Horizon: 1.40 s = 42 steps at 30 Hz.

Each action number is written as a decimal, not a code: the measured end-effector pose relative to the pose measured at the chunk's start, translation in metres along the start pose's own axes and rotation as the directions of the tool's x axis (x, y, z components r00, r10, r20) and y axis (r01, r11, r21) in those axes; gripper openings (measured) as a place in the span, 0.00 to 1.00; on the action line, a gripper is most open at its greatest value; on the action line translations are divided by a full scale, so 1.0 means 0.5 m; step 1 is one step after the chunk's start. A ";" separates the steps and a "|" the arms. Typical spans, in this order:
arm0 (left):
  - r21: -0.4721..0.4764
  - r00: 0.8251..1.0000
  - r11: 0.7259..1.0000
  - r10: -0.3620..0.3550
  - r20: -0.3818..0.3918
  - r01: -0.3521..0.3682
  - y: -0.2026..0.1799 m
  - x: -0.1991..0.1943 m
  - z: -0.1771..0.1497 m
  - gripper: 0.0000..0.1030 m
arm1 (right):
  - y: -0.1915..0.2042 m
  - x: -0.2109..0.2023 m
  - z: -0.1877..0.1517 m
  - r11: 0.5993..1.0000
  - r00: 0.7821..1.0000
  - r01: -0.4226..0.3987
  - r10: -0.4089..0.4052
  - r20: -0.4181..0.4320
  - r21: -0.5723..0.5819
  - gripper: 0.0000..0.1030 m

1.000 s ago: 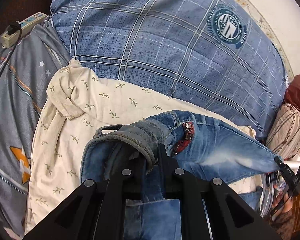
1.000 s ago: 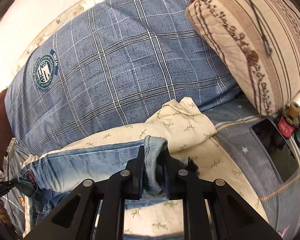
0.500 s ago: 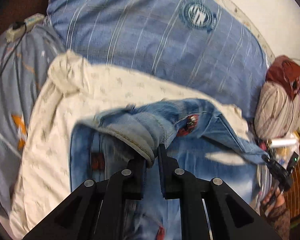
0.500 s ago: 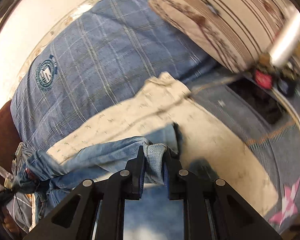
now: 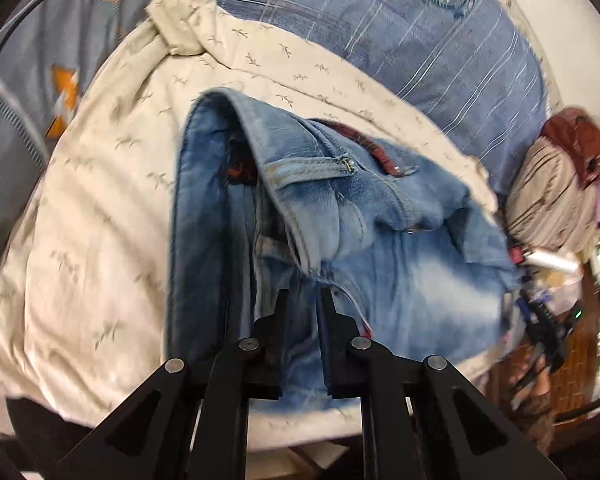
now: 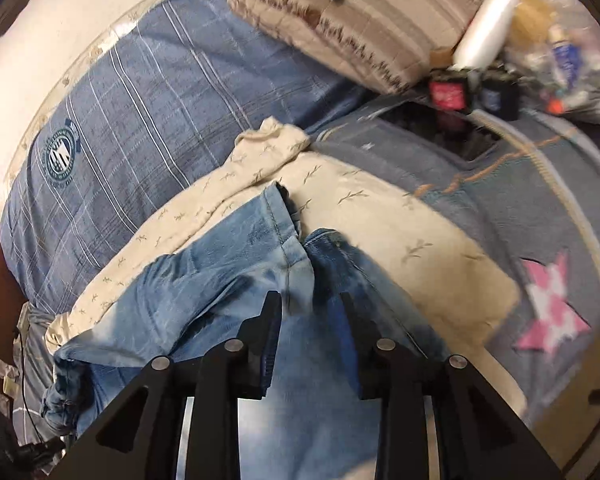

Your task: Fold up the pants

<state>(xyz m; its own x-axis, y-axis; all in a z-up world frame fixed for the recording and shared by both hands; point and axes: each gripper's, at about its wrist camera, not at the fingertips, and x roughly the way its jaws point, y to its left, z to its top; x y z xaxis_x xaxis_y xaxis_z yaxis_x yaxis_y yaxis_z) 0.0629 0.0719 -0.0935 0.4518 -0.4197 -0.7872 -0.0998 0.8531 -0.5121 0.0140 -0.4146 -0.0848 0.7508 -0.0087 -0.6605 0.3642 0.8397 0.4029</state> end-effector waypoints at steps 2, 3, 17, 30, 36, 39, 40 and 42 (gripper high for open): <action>-0.027 0.999 0.999 -0.032 0.010 0.032 0.013 -0.017 0.002 0.13 | 0.008 -0.030 -0.008 0.999 0.999 -0.040 0.040 0.011 0.009 0.46; -0.041 0.999 0.998 -0.045 0.012 0.045 0.015 -0.024 0.005 0.15 | 0.017 -0.040 -0.012 0.998 0.998 -0.061 0.061 0.012 0.007 0.53; -0.219 0.980 0.956 -0.195 0.028 0.197 0.047 0.001 0.039 0.32 | 0.273 0.113 -0.129 0.850 0.796 -0.490 0.526 -0.300 0.191 0.64; -0.293 0.970 0.926 -0.239 0.036 0.239 0.075 0.041 0.061 0.32 | 0.342 0.222 -0.174 0.749 0.672 -0.524 0.656 -0.343 0.405 0.67; -0.273 0.974 0.935 -0.225 0.029 0.224 0.077 0.049 0.071 0.32 | 0.347 0.245 -0.156 0.725 0.679 -0.525 0.673 -0.294 0.447 0.70; -0.276 0.970 0.932 -0.242 0.016 0.237 0.083 0.041 0.065 0.32 | 0.350 0.260 -0.154 0.708 0.672 -0.519 0.684 -0.284 0.479 0.71; -0.272 0.972 0.934 -0.233 0.029 0.232 0.087 0.034 0.063 0.33 | 0.354 0.267 -0.154 0.707 0.670 -0.514 0.685 -0.288 0.485 0.71; -0.262 0.976 0.940 -0.213 0.046 0.218 0.094 0.023 0.061 0.36 | 0.362 0.279 -0.157 0.708 0.667 -0.508 0.684 -0.297 0.490 0.71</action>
<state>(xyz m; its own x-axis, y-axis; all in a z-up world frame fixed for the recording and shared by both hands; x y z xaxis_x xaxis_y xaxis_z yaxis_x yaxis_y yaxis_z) 0.0902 0.1166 -0.1162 0.5034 -0.5770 -0.6431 -0.2274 0.6296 -0.7429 0.1415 -0.2214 -0.1540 0.5857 0.7295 -0.3532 0.1469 0.3329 0.9314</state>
